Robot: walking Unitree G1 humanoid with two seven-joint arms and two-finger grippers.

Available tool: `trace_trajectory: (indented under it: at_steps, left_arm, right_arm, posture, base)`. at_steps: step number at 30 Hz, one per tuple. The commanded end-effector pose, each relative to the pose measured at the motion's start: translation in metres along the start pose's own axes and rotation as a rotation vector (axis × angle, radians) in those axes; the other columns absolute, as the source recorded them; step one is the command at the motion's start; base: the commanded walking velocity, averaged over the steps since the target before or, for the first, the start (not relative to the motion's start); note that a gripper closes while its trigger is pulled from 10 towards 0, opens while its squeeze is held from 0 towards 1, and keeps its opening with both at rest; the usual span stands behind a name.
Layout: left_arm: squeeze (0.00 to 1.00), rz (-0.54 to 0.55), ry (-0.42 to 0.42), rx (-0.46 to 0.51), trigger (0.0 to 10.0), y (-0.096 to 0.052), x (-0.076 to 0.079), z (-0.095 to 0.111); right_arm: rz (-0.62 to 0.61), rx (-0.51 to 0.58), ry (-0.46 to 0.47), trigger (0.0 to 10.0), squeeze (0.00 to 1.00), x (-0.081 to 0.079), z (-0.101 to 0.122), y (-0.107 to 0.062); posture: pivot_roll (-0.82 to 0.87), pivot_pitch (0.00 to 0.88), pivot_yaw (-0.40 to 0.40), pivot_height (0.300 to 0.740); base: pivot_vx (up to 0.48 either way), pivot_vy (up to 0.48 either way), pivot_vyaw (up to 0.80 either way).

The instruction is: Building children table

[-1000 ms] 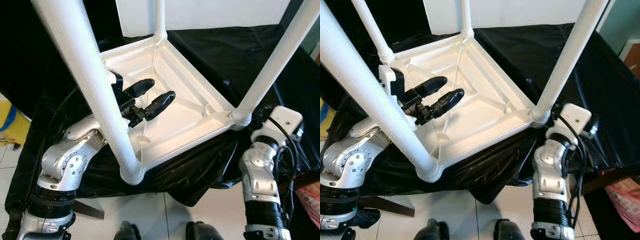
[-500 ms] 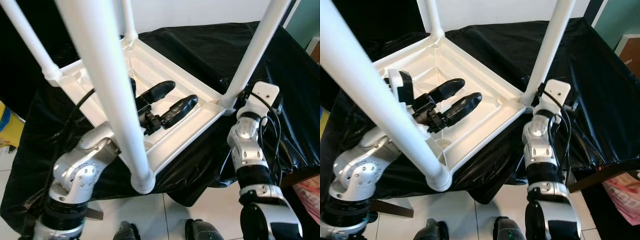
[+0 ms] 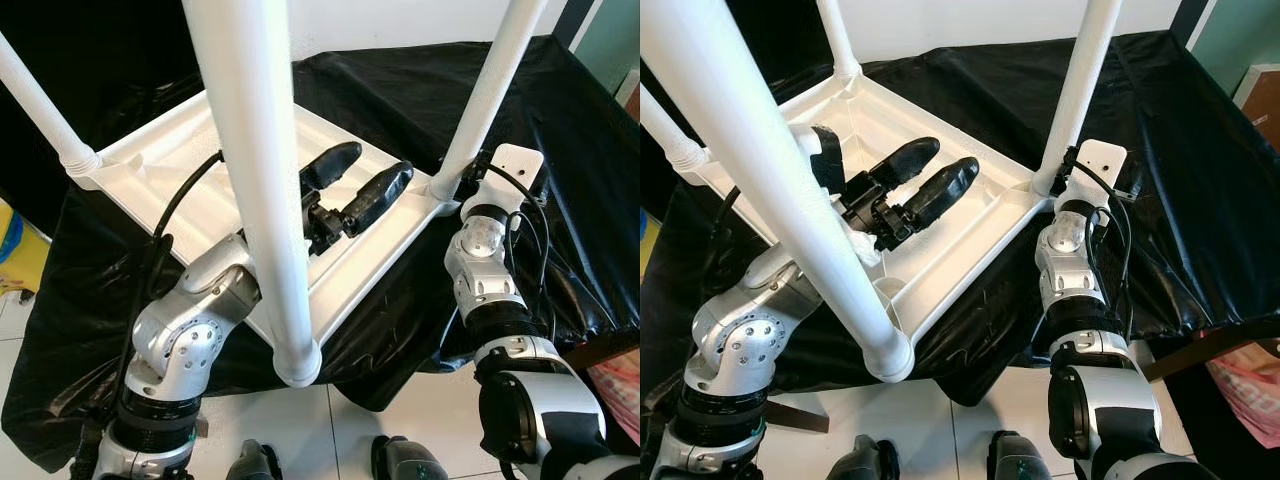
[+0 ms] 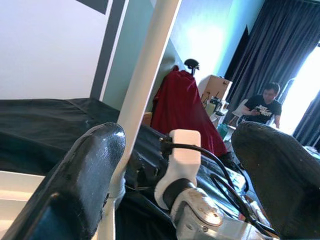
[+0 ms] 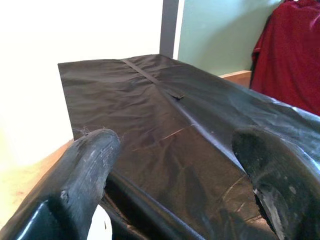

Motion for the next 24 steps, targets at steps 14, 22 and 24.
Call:
trace_trajectory:
  at_steps: [14,22,24]
  left_arm:
    - [0.0,-0.035,0.246,-0.372,10.0,-0.057,-0.055,-0.033]
    - [0.0,-0.038,0.21,-0.435,10.0,-0.075,-0.06,-0.04]
    - [0.0,-0.031,0.199,-0.424,10.0,-0.076,-0.06,-0.039]
  right_arm:
    - [0.122,0.02,-0.078,10.0,0.0,0.049,-0.009,-0.026]
    - [0.171,-0.08,-0.127,10.0,0.0,0.065,-0.026,-0.067]
    - [0.181,-0.104,-0.134,10.0,0.0,0.067,-0.03,-0.074]
  posture:
    - [-0.01,0.183,0.014,0.74]
    - [-0.04,0.186,0.025,0.74]
    - [-0.04,0.186,0.026,0.74]
  base:
    - [0.0,0.0,0.0]
    - [0.0,0.0,0.0]
    - [0.0,0.0,0.0]
Point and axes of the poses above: a point about 5 cm out from each wrist's last joint towards the gripper, its own y axis pointing out of the wrist towards the gripper, its own z axis along the axis of the wrist's last joint, x = y × z, the point moved 3 cm from there along y, pointing out of the wrist towards the gripper, and after that the axes turned 9 degrees about y, right-handed, at the moved point
